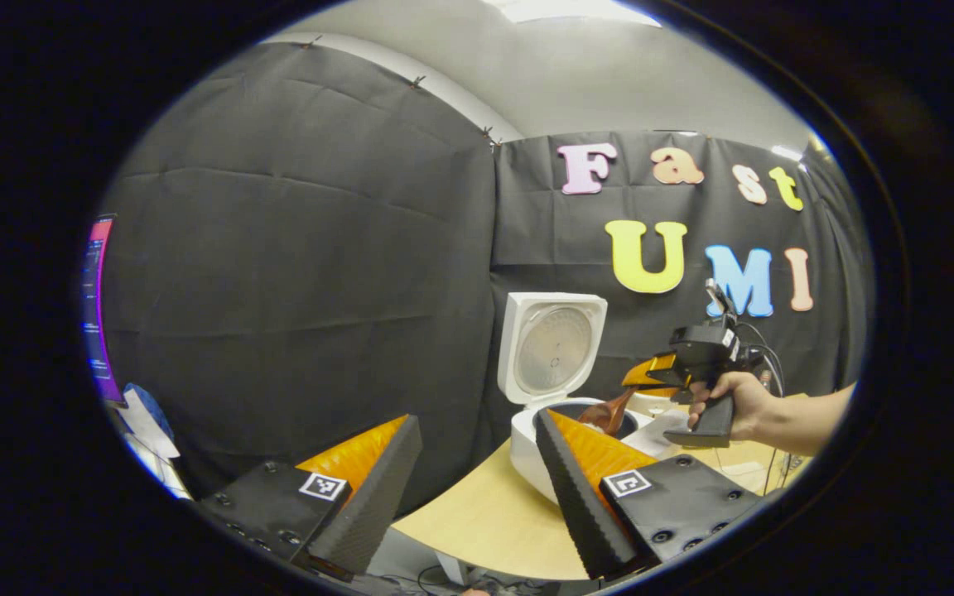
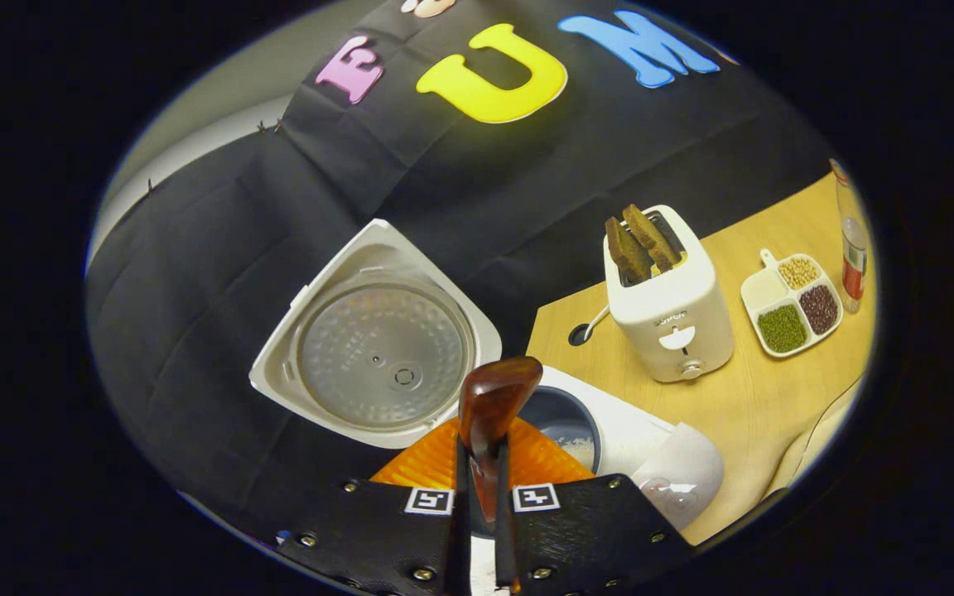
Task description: Close the left gripper, press the button to open the rice cooker; take a wooden spoon from the chopstick holder with the right hand, scoop a spoonful of rice and pour it into the rice cooker, then put the wooden spoon back into the chopstick holder.
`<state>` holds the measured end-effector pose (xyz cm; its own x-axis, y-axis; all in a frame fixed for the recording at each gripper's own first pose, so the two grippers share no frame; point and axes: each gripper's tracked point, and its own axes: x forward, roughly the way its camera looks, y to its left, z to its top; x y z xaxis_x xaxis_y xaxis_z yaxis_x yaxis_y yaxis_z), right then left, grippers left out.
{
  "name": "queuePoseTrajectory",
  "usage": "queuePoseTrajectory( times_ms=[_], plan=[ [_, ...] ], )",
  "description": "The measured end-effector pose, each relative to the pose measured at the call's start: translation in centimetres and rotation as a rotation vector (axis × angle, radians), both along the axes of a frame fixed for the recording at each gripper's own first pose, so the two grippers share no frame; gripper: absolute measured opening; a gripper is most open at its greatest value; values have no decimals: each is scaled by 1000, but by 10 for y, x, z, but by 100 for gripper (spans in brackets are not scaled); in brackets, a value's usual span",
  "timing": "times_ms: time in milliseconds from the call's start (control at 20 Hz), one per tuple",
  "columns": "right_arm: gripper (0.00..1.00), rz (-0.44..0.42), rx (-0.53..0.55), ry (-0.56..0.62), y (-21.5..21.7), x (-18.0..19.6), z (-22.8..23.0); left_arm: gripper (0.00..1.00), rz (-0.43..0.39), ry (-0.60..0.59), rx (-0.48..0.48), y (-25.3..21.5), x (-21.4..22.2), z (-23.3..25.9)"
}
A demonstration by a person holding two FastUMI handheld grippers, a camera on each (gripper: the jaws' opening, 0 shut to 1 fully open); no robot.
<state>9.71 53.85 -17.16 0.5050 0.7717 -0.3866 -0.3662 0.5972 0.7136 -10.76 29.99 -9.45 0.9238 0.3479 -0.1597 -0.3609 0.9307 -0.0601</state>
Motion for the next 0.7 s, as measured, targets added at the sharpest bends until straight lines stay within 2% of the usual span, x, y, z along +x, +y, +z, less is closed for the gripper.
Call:
queuePoseTrajectory(
  times_ms=[150,650,700],
  plan=[
    [11,55,-100,-115,8,-1,-2,98,24,-1,-11,4,-5,-3],
    [12,227,-417,-605,19,-10,22,97,25,-8,-26,2,-6,-4],
    [12,241,-442,-653,20,-12,24,99,24,-10,-27,3,-5,-5]
  ],
)
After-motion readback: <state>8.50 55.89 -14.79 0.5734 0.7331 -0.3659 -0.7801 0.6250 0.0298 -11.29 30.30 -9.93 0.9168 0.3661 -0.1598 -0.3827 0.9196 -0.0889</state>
